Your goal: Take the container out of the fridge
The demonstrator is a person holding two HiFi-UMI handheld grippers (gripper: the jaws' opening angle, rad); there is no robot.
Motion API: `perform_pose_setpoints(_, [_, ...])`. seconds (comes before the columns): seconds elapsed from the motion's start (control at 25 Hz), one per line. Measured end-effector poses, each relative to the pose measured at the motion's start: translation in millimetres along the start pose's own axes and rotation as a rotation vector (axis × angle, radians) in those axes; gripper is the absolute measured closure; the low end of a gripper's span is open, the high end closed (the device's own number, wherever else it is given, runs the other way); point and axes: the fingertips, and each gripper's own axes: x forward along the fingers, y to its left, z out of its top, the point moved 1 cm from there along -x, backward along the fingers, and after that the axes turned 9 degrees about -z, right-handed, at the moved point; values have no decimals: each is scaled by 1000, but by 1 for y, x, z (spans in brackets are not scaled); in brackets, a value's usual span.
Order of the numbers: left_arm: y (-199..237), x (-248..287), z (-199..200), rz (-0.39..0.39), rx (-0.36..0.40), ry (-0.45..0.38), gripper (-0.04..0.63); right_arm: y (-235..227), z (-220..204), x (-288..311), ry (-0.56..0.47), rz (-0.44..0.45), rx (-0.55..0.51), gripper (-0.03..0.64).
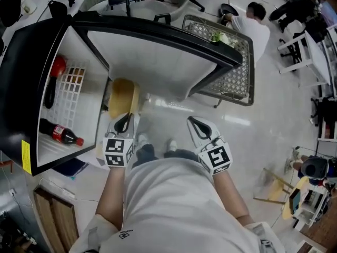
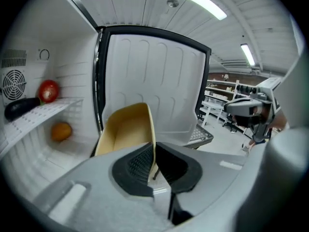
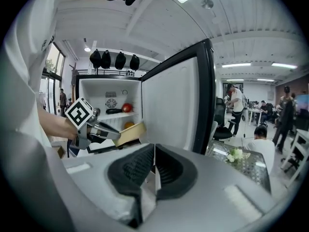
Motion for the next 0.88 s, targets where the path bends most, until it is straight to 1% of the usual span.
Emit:
perform_pose_setpoints(0.16, [-26,1,21,-109,-24,-55,574,-7,0,-6,1,-9,-2,606])
perform_pose_setpoints(0.28, [-46,3,34,-199,-13,-72,574,-12,2,-11,3,-19,0,606])
perform_pose_setpoints(0.4, [-61,5,43,-275,-7,-89,574,-15,11,-15,-21,-22,1,606])
perform_pose_setpoints(0.6, [-79,5,55,-369,-17,-116,574,-18,30,-22,-71,-29,1,606])
perform_pose_setpoints(0.76, [-92,4,68,-421,2,-144,574,-24,36,-28,-76,-42,-10,606])
perform_pose_setpoints(0.88, [-100,2,80,-463,11,-173,575,-25,47,-31,-106,-46,-11,606])
